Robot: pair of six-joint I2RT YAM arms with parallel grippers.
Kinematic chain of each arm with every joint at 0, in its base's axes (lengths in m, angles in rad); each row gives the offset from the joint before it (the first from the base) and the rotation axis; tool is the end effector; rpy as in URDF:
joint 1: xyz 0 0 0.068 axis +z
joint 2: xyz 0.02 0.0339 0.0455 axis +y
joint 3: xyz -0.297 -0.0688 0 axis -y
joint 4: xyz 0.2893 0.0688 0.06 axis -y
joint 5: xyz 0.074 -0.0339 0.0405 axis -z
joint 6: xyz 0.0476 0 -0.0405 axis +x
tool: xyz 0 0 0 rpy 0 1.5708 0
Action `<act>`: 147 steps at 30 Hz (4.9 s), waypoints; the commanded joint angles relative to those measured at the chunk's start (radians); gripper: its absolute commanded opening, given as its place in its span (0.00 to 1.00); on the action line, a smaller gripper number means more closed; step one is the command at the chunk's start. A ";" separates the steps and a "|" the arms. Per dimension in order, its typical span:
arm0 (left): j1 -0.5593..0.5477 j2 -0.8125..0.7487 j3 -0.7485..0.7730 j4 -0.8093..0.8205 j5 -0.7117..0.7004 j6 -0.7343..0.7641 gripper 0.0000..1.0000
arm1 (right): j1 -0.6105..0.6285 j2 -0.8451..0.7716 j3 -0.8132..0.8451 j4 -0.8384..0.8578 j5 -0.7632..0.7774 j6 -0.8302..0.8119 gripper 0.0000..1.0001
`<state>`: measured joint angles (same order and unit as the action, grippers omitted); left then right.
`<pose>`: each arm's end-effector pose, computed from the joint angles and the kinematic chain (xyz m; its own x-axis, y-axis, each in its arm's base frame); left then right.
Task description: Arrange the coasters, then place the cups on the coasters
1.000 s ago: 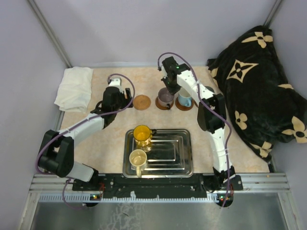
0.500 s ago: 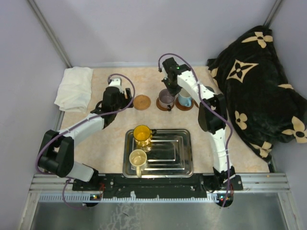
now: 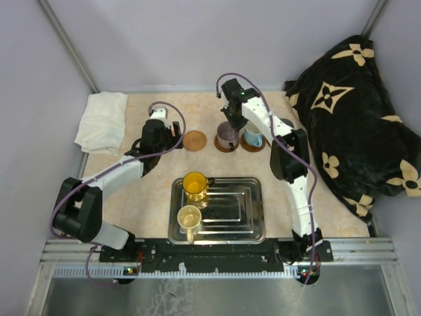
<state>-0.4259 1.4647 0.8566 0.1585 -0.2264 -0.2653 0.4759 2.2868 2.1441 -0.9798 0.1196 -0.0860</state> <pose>0.3402 -0.1426 0.2405 -0.4392 -0.0813 -0.8947 0.1071 0.9841 -0.1420 0.5025 0.2526 0.2465 -0.7630 -0.4892 -0.4226 -0.4762 0.8674 -0.1444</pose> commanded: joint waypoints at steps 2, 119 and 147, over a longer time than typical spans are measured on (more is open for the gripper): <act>-0.003 0.012 0.033 0.026 0.007 -0.006 0.81 | 0.013 0.041 0.036 0.080 0.034 -0.004 0.00; -0.002 0.028 0.017 0.019 0.001 0.010 0.81 | 0.002 -0.388 -0.524 0.341 0.190 0.077 0.25; -0.002 0.053 0.035 -0.004 -0.010 0.009 0.81 | -0.023 -0.344 -0.515 0.405 0.140 0.074 0.00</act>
<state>-0.4259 1.5009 0.8684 0.1562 -0.2356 -0.2611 0.4603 1.9385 1.6119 -0.6083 0.2684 -0.0139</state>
